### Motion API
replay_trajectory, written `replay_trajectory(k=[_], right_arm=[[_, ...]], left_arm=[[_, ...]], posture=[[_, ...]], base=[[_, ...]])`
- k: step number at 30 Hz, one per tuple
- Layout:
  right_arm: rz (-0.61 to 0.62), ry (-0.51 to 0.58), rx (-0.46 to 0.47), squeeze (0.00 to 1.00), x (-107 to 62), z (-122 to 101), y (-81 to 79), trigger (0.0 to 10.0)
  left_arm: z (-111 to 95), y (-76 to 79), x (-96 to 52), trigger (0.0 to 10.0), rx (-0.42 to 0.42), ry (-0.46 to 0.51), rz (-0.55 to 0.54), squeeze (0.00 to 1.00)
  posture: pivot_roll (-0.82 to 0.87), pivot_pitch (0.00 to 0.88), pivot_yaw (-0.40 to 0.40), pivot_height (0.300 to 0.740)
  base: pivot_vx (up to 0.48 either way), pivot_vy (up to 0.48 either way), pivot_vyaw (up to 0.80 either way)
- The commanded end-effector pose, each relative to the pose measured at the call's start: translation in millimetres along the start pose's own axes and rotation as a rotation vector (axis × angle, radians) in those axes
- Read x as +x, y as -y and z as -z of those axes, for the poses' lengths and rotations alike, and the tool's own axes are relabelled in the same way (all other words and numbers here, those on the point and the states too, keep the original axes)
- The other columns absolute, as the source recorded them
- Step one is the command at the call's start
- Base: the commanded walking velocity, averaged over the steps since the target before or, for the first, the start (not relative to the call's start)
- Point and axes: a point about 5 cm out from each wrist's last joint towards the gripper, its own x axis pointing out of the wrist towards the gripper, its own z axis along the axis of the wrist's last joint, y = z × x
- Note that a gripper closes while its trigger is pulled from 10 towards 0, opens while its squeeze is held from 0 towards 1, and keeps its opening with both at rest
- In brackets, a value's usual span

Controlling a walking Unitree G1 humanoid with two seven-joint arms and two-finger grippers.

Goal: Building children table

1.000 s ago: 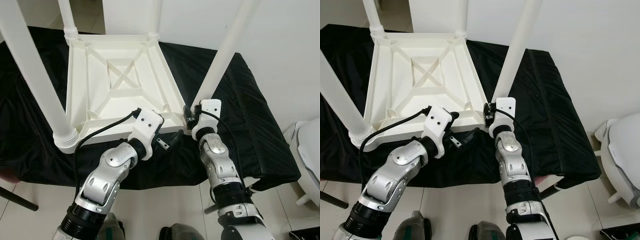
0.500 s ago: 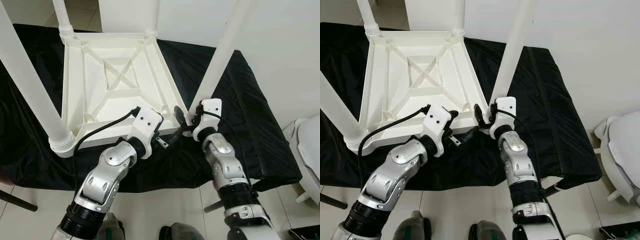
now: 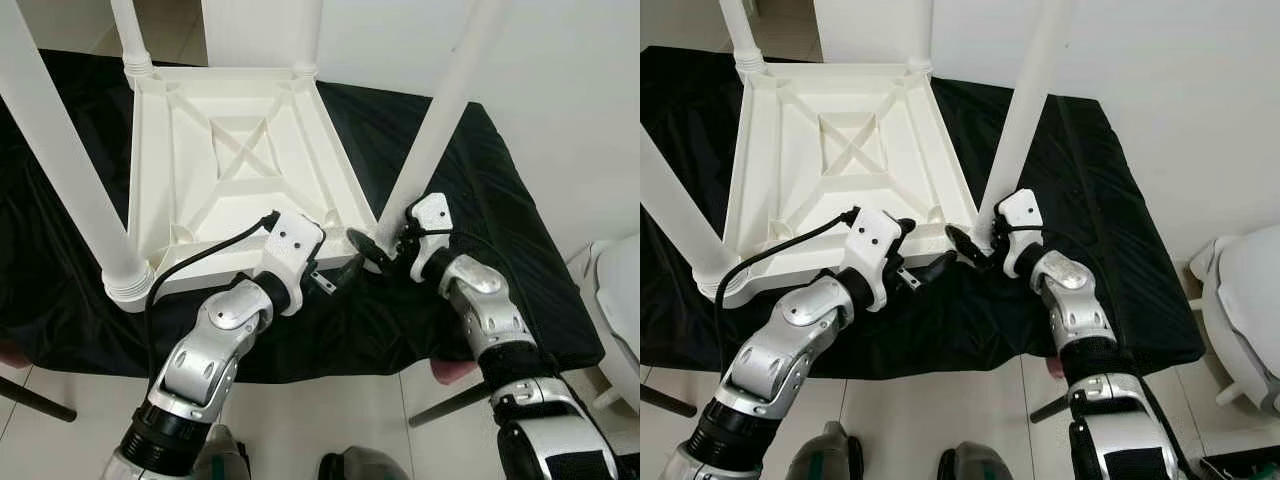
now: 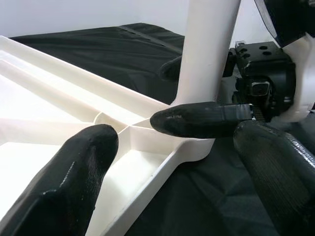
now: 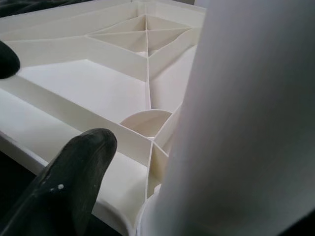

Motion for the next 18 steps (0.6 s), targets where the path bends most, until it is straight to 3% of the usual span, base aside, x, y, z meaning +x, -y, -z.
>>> replay_trajectory(k=[1, 2, 5, 6, 17, 18], right_arm=[[-0.016, -0.02, -0.024, 0.0, -2.0, 3, 2.1, 10.0], [-0.018, -0.025, -0.015, 0.0, -1.8, 5, 2.4, 4.6], [-0.019, -0.027, -0.008, 0.0, -1.7, 7, 2.8, 4.6], [-0.027, -0.029, -0.001, 0.0, -1.7, 9, 3.1, 0.0], [-0.007, -0.018, 0.04, 0.0, -6.1, 17, 5.6, 0.0], [0.019, -0.021, 0.04, 0.0, -6.1, 18, 6.3, 10.0]], left_arm=[[1, 0.9, 2.0, 10.0, 0.013, -0.008, 0.005, 0.0], [2, 0.4, 1.5, 10.0, 0.013, -0.008, 0.003, 0.0], [1, -0.1, 1.3, 10.0, 0.013, -0.009, 0.002, 0.0], [1, -0.1, 0.8, 10.0, 0.013, -0.009, 0.001, 0.0], [2, 1.8, -0.8, 10.0, 0.006, -0.01, 0.004, 0.0], [2, 2.1, -1.1, 10.0, 0.005, -0.011, 0.005, 0.0]], posture=[[-0.01, 0.0, -0.078, 0.74], [-0.01, 0.0, -0.077, 0.74], [-0.01, 0.0, -0.078, 0.74], [-0.01, 0.0, -0.08, 0.74], [-0.01, 0.0, -0.077, 0.74], [-0.01, 0.0, -0.076, 0.74]], base=[[0.0, 0.0, 0.0], [0.0, 0.0, 0.0], [0.0, 0.0, 0.0], [0.0, 0.0, 0.0], [0.0, 0.0, 0.0], [0.0, 0.0, 0.0]])
